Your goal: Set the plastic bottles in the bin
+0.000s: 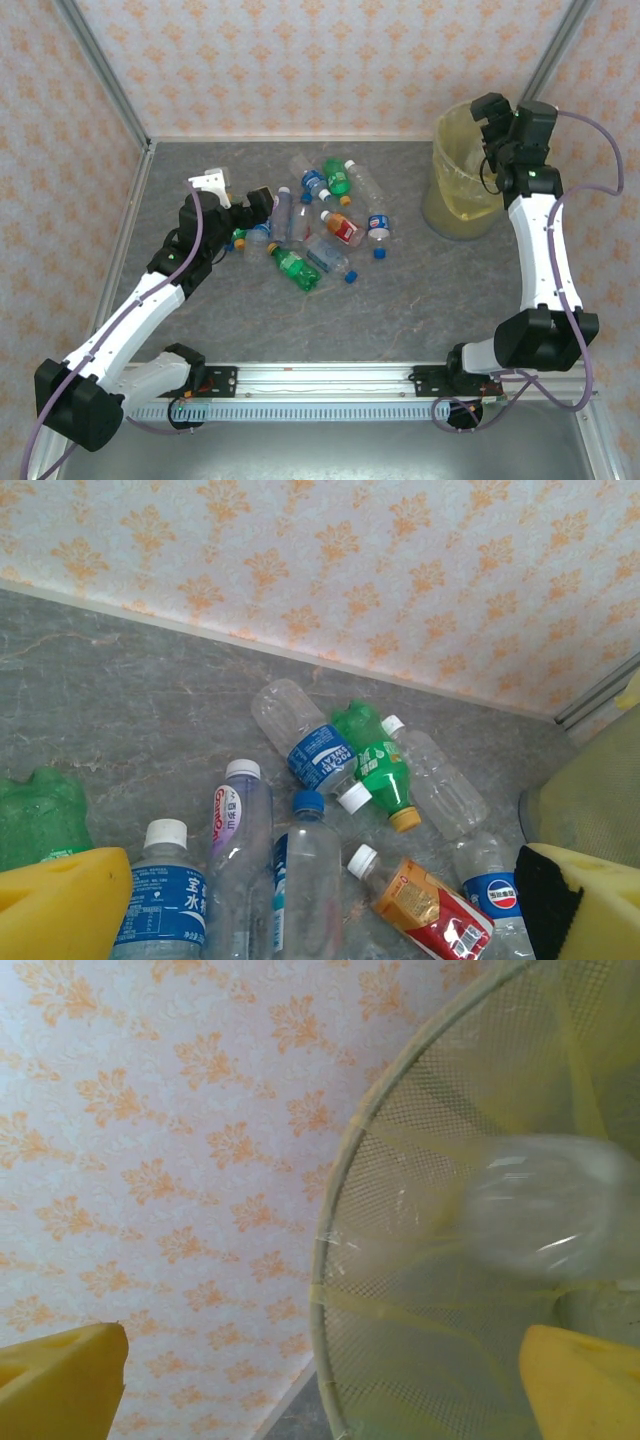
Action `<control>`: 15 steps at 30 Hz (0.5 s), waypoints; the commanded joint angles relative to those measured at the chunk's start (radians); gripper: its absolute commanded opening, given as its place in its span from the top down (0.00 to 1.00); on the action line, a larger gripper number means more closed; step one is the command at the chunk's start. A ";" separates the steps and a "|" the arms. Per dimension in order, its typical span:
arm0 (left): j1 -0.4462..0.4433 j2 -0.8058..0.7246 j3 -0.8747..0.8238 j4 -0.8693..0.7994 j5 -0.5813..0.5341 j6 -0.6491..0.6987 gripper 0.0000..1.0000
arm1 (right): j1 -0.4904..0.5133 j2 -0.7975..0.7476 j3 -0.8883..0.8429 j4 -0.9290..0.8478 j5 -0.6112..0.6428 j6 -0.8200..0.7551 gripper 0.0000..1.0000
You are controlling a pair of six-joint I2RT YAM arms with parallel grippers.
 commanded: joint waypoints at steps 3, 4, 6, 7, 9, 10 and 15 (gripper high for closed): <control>0.002 0.013 0.045 0.010 -0.030 0.004 0.01 | -0.004 -0.003 0.045 -0.015 -0.016 -0.059 0.00; 0.002 0.019 0.054 0.006 -0.031 0.004 0.01 | -0.004 -0.008 0.040 -0.014 -0.020 -0.067 0.00; 0.003 0.028 0.066 0.005 -0.031 0.005 0.01 | -0.004 -0.020 0.028 -0.007 -0.032 -0.082 0.00; 0.002 0.034 0.071 0.005 -0.029 0.002 0.01 | -0.004 -0.025 0.022 0.000 -0.042 -0.089 0.00; 0.002 0.051 0.081 0.003 -0.022 -0.005 0.01 | -0.004 -0.033 0.017 0.005 -0.061 -0.105 0.00; 0.002 0.061 0.087 0.001 -0.021 -0.013 0.01 | -0.004 -0.036 0.014 0.008 -0.076 -0.115 0.00; 0.002 0.128 0.133 -0.052 -0.002 -0.060 0.01 | -0.002 -0.059 -0.013 0.040 -0.181 -0.188 0.00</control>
